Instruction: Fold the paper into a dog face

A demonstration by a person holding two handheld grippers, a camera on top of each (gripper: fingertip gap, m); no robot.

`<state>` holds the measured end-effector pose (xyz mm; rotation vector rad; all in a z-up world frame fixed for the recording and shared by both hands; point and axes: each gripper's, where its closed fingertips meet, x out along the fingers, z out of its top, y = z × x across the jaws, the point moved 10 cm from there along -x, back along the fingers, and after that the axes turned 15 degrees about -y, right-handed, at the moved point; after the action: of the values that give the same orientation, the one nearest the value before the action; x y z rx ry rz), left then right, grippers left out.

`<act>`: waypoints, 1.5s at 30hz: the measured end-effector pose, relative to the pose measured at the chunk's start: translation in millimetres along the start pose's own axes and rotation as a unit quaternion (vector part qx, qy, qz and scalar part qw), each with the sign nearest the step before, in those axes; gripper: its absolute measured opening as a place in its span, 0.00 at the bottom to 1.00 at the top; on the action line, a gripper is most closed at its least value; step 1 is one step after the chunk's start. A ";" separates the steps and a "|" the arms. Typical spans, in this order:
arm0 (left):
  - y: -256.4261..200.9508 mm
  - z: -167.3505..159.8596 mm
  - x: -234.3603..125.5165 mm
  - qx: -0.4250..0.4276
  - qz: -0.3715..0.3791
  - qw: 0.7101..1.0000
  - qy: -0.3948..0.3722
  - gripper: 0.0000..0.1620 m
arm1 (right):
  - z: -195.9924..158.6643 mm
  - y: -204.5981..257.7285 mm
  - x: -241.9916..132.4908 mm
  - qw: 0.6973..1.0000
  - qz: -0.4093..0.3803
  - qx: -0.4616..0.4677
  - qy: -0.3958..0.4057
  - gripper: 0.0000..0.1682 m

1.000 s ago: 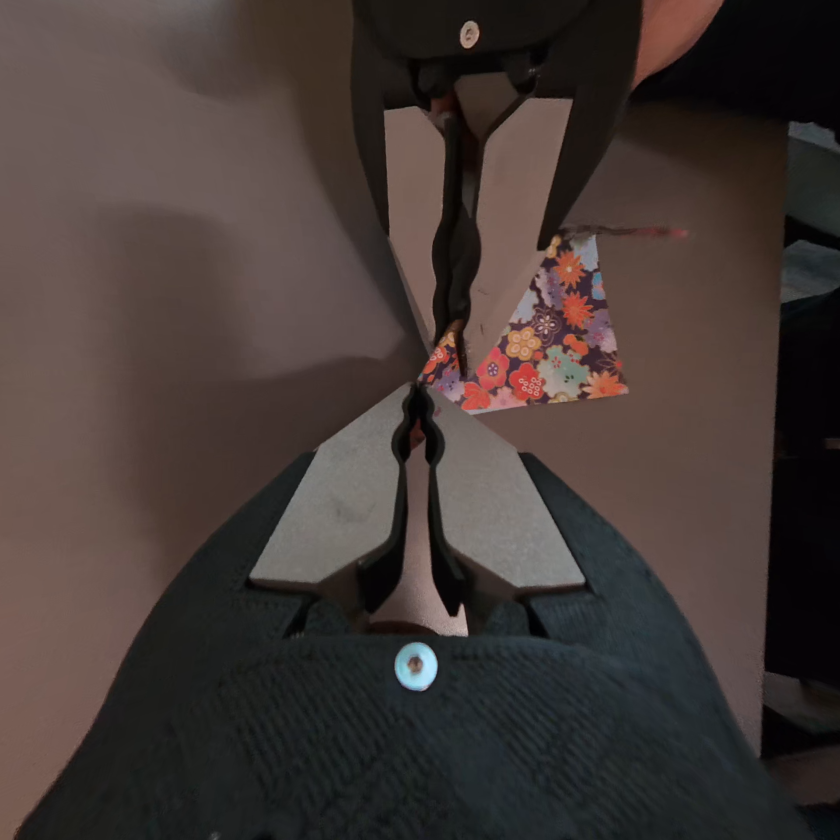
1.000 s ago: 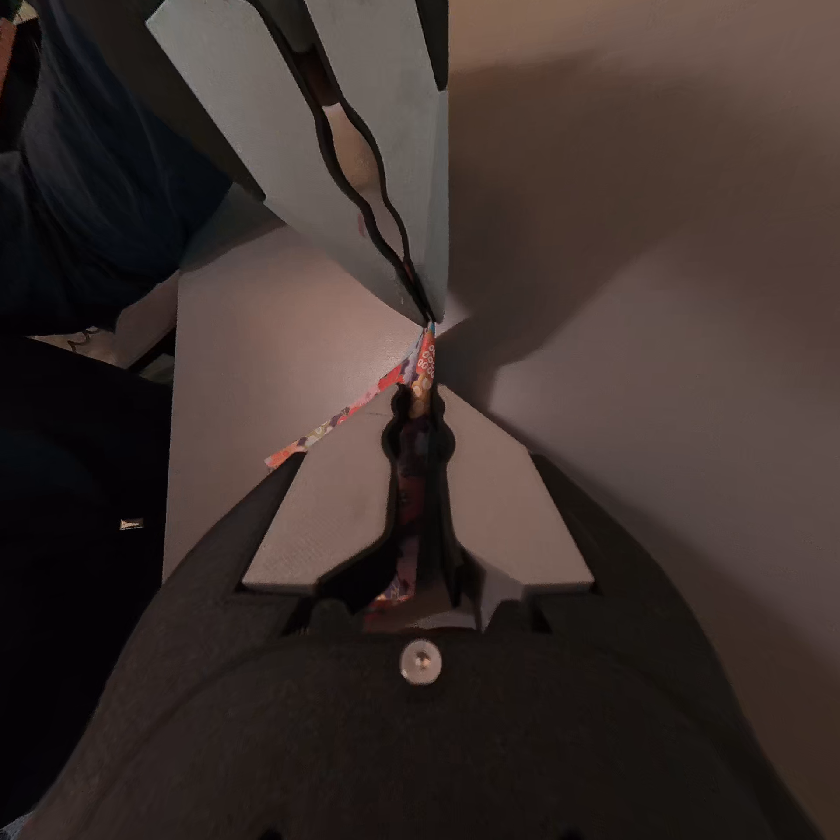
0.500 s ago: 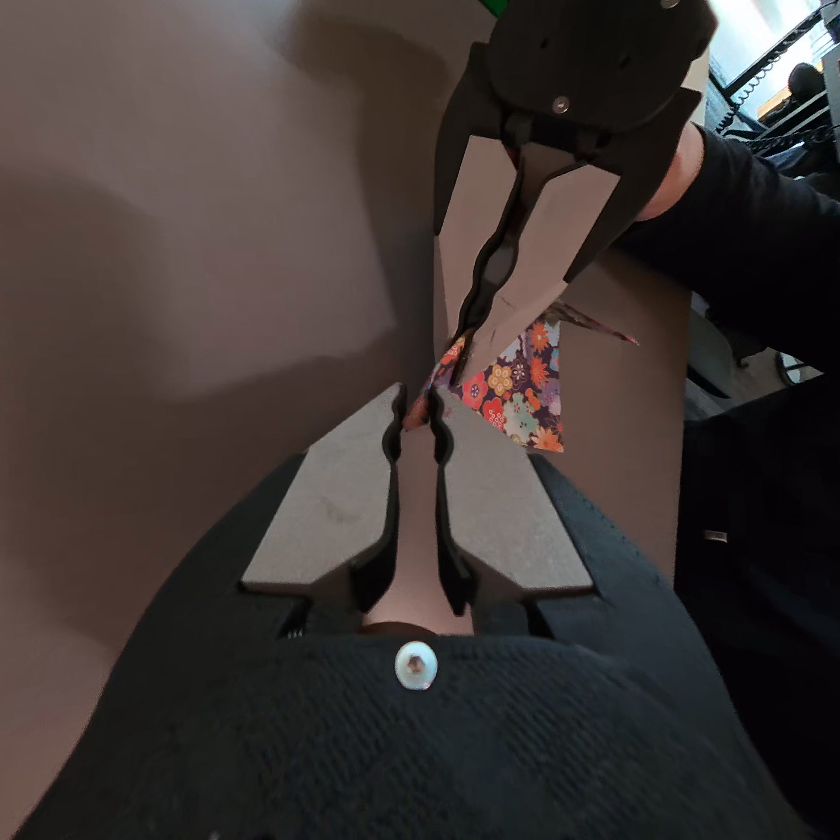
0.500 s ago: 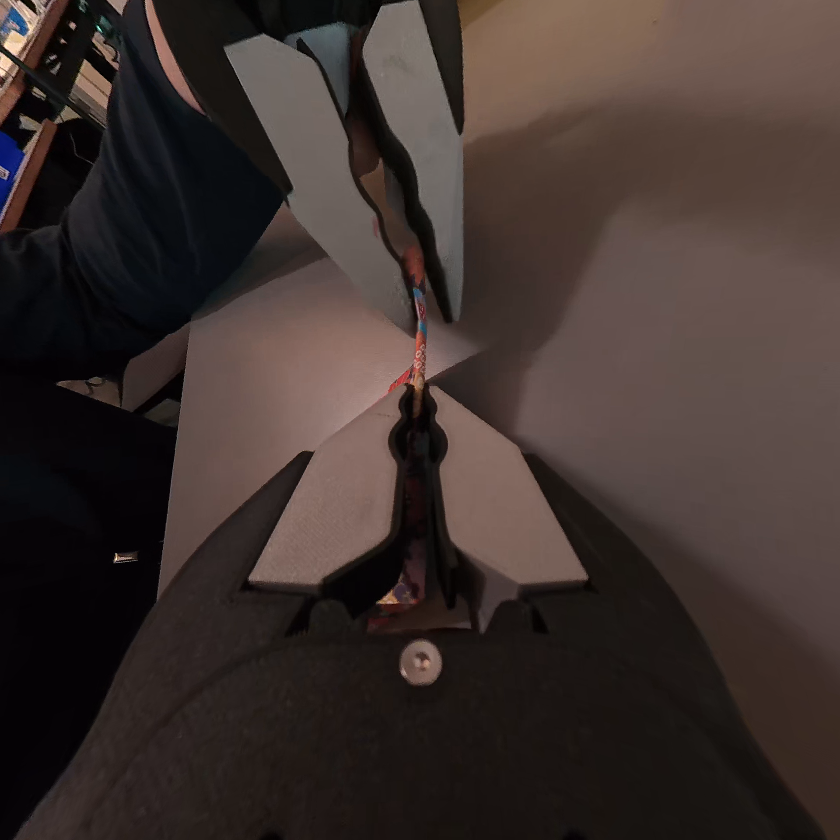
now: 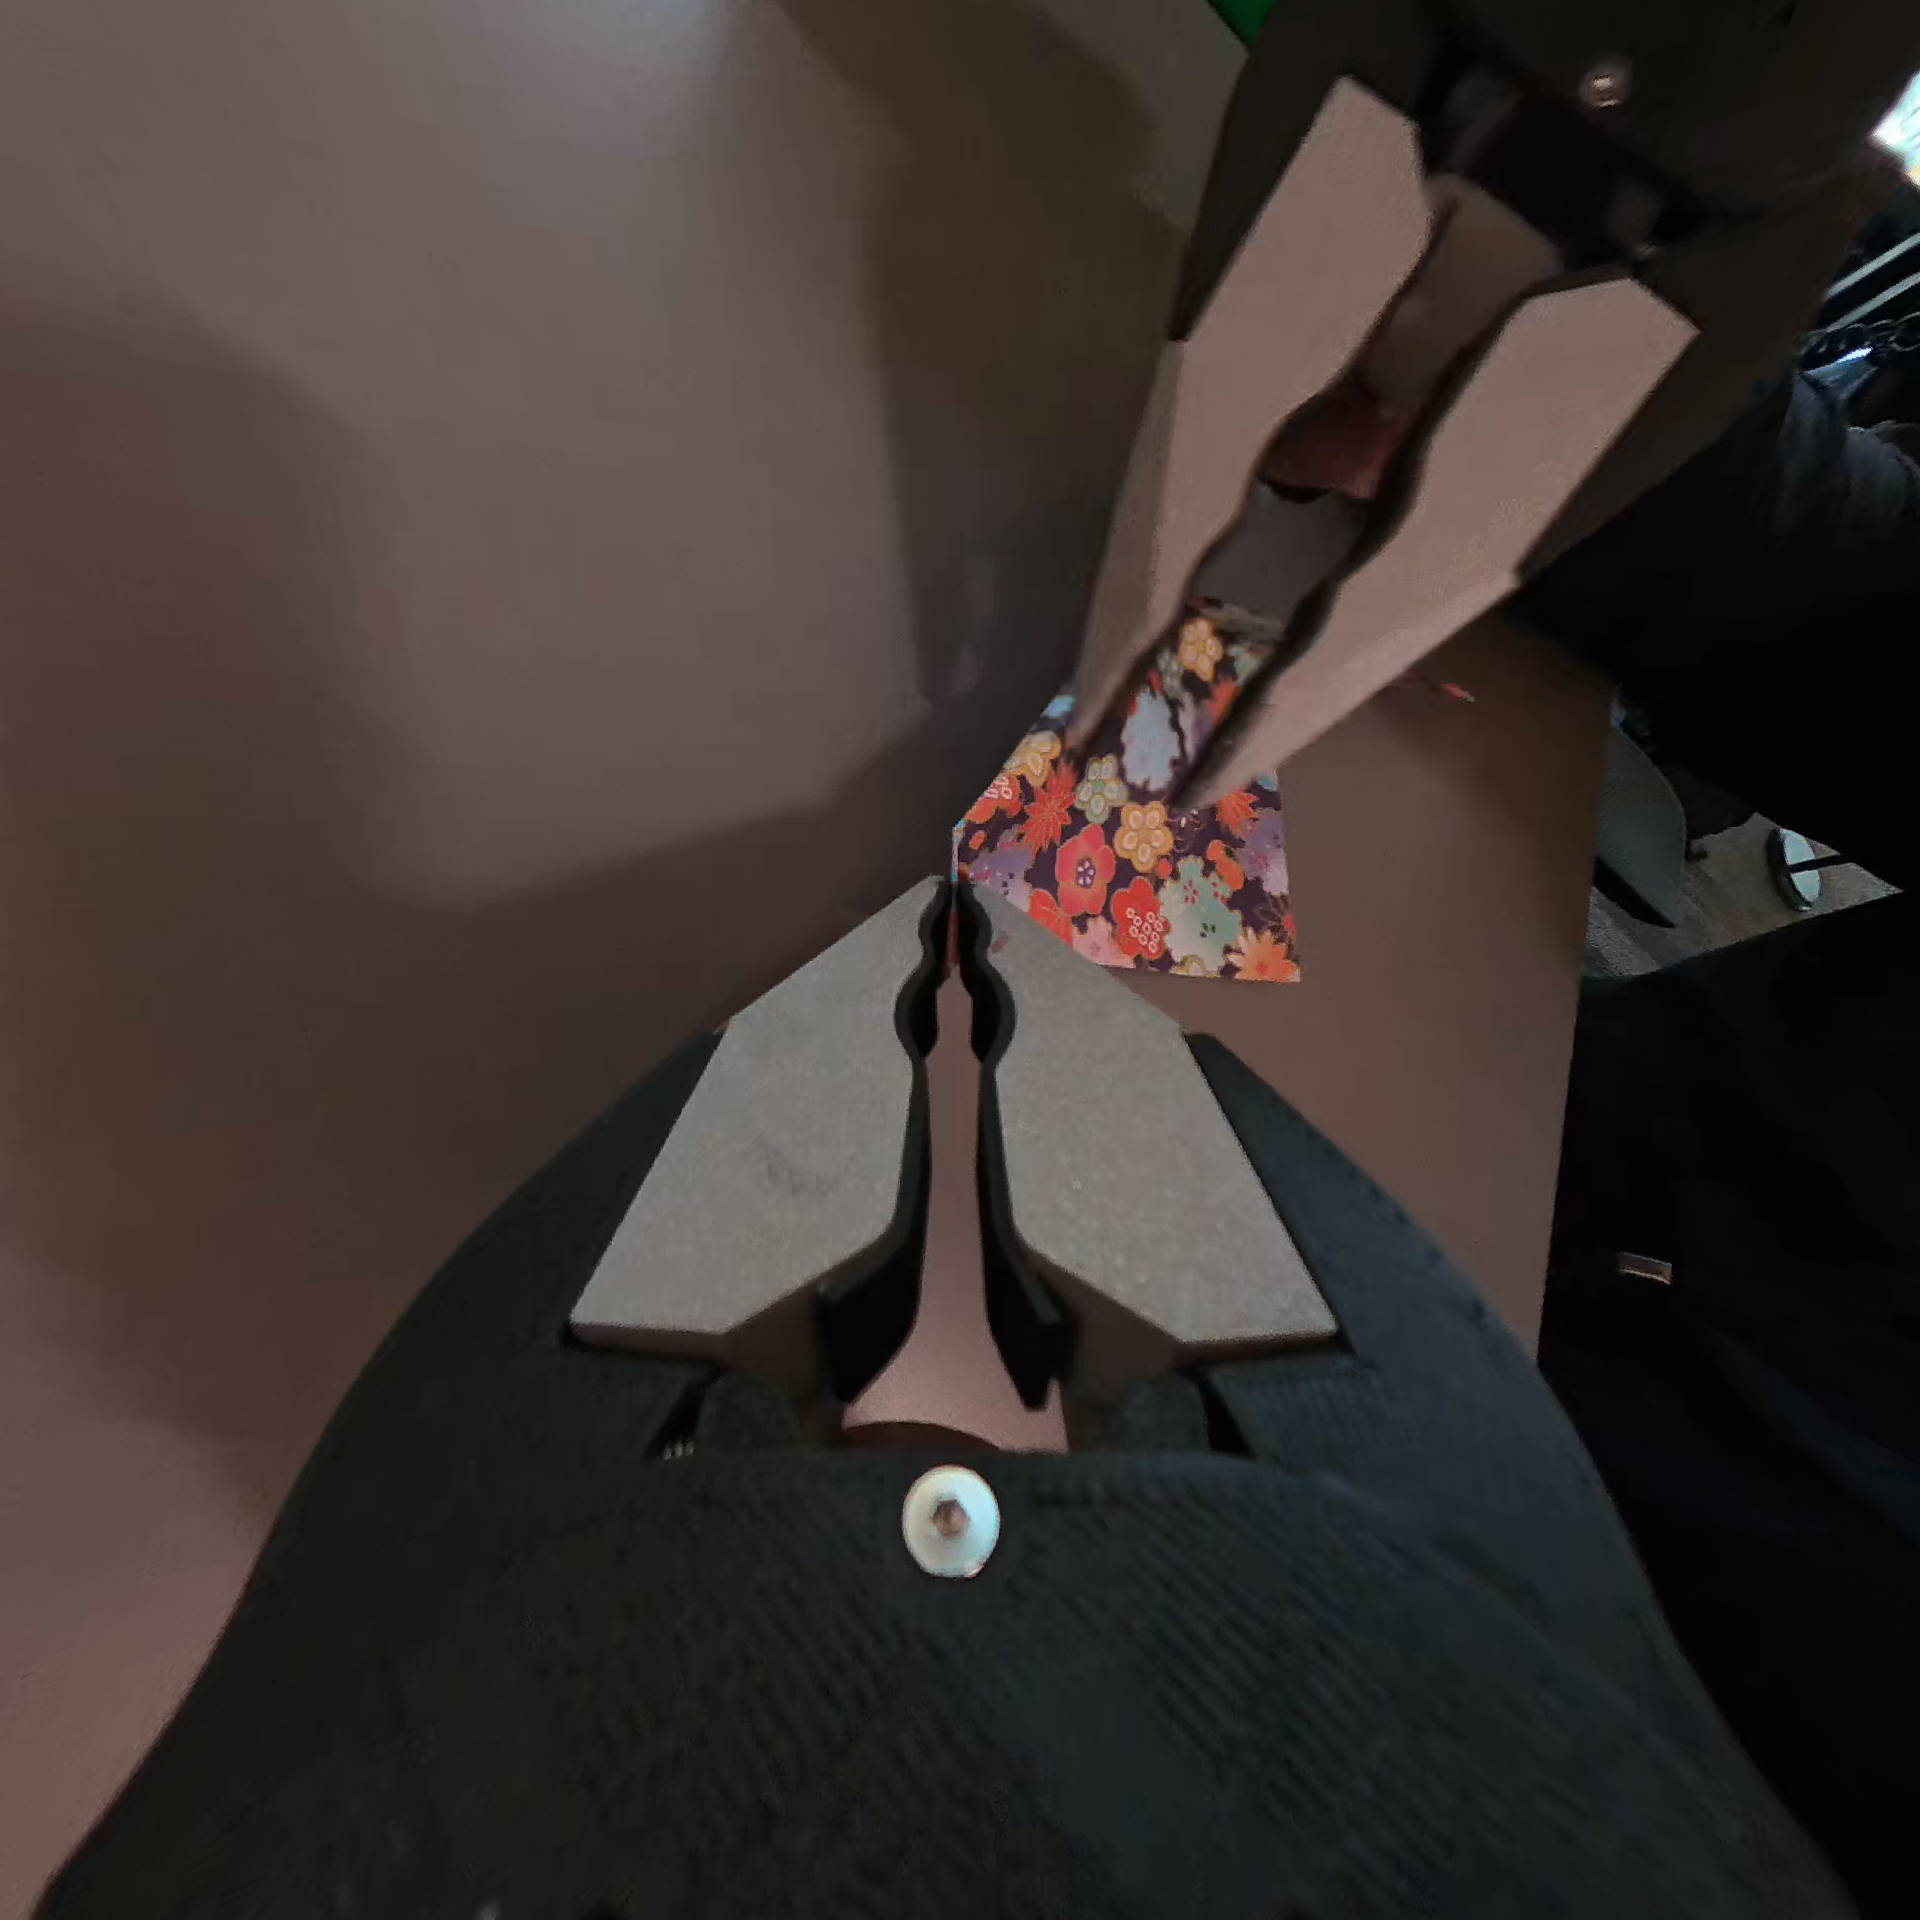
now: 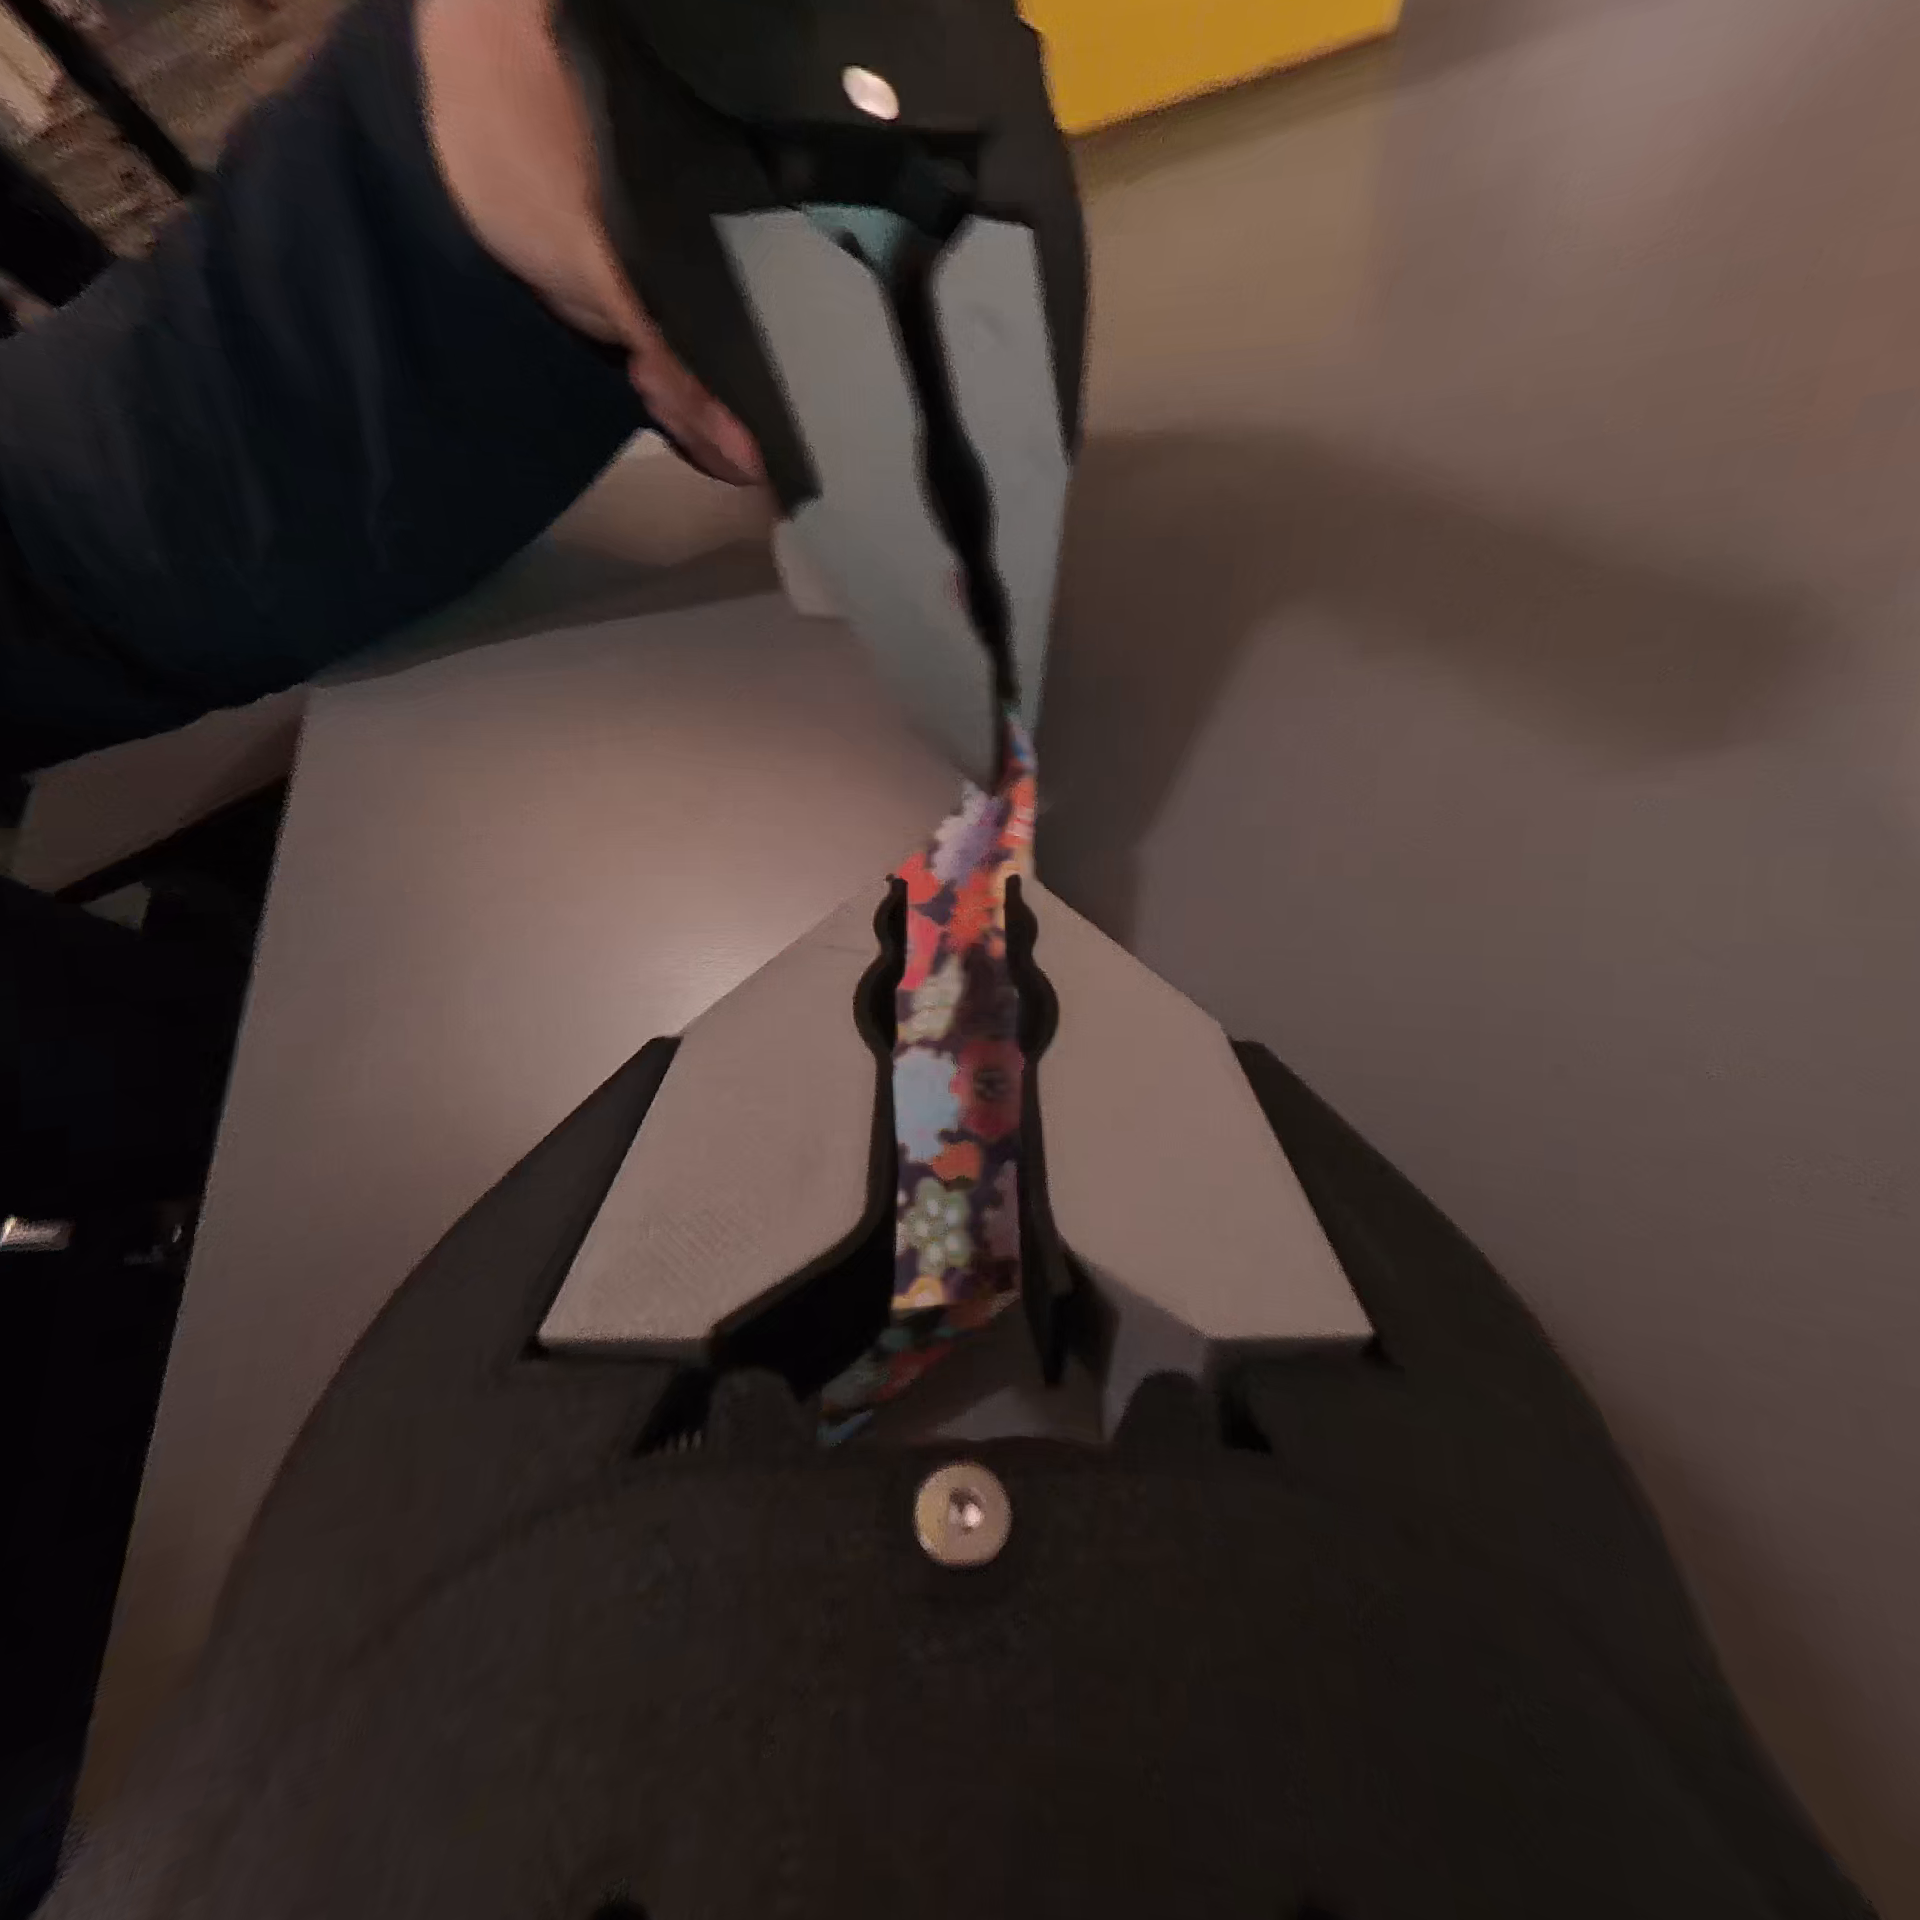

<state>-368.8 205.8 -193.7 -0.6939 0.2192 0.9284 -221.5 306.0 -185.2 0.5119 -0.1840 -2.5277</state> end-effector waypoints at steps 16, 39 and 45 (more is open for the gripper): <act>-4.1 3.4 -3.1 -0.001 0.009 1.000 -0.013 0.01 | -20.3 1.7 23.3 0.997 0.021 -0.002 0.069 0.00; -3.1 -6.2 6.0 0.016 0.071 0.997 -0.003 0.00 | -10.2 7.8 15.3 0.989 -0.059 -0.093 0.096 0.00; -5.8 -4.5 5.4 0.014 0.075 0.997 -0.013 0.00 | -10.6 15.0 22.1 0.984 -0.064 -0.106 0.128 0.00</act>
<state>-360.5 204.1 -197.0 -0.6467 0.2637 1.0742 -227.1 281.2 -198.5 0.7752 0.2194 -2.5345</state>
